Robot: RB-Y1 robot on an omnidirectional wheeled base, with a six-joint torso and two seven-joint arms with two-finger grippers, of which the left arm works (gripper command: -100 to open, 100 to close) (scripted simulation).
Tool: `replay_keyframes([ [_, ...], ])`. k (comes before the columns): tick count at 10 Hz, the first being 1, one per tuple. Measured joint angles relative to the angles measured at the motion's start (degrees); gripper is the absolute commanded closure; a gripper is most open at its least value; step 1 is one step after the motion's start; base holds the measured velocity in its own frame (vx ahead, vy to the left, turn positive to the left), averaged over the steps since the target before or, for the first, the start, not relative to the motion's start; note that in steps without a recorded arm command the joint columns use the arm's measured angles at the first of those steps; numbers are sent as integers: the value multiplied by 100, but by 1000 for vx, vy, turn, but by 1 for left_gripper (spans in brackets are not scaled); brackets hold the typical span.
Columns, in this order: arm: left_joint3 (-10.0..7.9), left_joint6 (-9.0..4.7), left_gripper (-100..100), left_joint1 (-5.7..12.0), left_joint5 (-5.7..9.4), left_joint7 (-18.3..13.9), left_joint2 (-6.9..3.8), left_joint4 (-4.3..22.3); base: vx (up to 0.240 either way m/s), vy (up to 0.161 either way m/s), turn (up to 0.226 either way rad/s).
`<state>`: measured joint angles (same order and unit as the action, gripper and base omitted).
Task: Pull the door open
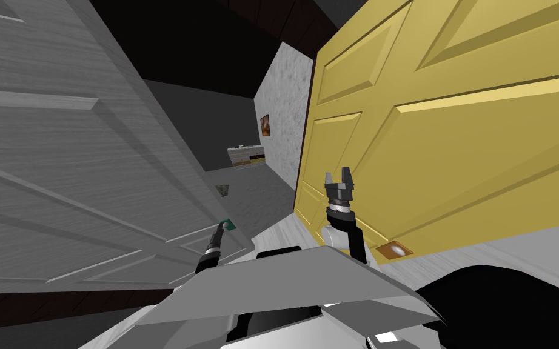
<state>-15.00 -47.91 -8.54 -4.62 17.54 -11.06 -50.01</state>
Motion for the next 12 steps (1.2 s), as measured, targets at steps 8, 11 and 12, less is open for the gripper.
replay_keyframes([
  [8, 147, 100, 100, 44, 339, -1132, -47, 60, -40, 12, -40],
  [11, 196, 110, 100, 82, 441, -1526, -78, 130, -31, 5, -30],
  [12, 214, 126, 100, 64, 483, -1673, -75, 108, -39, 16, -33],
])
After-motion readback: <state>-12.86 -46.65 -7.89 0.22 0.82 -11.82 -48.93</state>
